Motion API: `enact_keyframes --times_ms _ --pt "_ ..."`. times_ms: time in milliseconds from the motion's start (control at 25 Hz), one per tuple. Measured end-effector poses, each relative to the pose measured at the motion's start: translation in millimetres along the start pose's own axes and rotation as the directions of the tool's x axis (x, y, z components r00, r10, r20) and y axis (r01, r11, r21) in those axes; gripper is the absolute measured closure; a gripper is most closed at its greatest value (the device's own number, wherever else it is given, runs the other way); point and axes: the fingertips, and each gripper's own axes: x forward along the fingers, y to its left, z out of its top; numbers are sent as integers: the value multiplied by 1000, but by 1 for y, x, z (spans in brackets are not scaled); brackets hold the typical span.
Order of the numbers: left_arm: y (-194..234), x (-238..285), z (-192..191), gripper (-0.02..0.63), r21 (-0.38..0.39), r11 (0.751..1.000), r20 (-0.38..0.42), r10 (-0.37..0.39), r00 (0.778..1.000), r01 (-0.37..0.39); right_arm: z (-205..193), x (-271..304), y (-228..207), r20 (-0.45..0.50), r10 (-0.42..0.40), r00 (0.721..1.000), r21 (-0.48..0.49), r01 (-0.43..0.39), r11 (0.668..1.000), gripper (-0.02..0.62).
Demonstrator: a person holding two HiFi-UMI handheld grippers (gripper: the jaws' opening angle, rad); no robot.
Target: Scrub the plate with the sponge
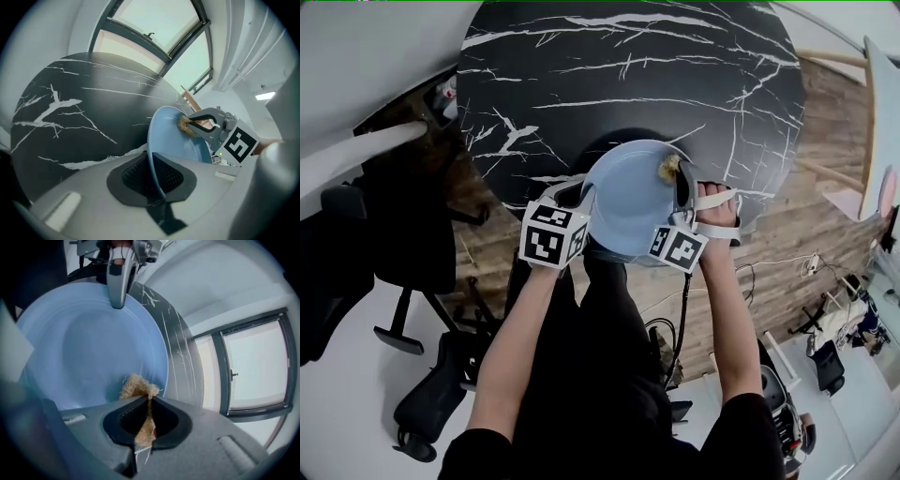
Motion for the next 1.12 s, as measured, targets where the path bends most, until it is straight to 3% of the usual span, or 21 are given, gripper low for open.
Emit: enact_keyframes --times_ms 280,640,1120 --pt "3 -1 3 586 -82 997 44 2 999 2 -19 -15 20 -38 43 998 -9 -43 999 572" --pt "5 -2 5 591 -118 993 70 25 997 -17 -29 -36 46 -76 130 989 -26 -132 991 574" --pt "5 -2 5 591 -158 987 79 29 996 -16 -19 -75 88 -7 340 940 103 -338 936 574"
